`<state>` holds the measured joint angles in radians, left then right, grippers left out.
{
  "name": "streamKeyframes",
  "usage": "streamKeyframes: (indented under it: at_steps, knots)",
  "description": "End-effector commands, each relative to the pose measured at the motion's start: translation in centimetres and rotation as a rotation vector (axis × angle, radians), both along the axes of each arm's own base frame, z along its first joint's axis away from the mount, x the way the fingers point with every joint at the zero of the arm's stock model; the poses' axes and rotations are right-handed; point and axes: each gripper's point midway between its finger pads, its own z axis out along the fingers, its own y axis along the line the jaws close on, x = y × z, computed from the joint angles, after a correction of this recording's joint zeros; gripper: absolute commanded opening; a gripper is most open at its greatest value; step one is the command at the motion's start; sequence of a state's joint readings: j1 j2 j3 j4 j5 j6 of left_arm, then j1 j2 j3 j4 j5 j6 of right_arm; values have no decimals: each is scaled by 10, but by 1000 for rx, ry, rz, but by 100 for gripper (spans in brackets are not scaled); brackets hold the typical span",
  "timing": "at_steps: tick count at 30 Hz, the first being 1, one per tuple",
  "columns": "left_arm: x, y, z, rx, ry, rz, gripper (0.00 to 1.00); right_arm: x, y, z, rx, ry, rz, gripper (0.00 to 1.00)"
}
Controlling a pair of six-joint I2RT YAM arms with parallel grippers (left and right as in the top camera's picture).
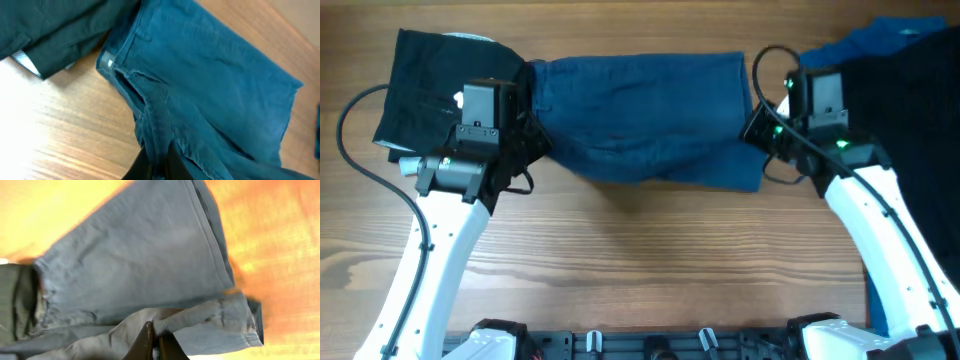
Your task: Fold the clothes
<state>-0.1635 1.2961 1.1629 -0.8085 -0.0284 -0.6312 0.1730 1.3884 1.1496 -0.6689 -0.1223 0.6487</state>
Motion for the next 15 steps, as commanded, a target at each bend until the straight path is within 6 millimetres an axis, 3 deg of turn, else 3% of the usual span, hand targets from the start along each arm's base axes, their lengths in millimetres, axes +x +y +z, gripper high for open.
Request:
streamKeyframes:
  at_steps: [1, 9, 12, 15]
  knots:
    - [17, 2, 21, 0, -88, 16, 4, 15, -6, 32, -55, -100, 22, 4]
    - [44, 1, 52, 21, -251, -9, 4, 47, -1, 52, -109, -146, 84, 4]
    - [46, 2, 52, 25, -258, -2, 4, 56, 6, 42, -97, -112, 118, 4]
    - [43, 1, 42, 30, -217, -7, 4, 45, 17, 24, -58, -28, 183, 4]
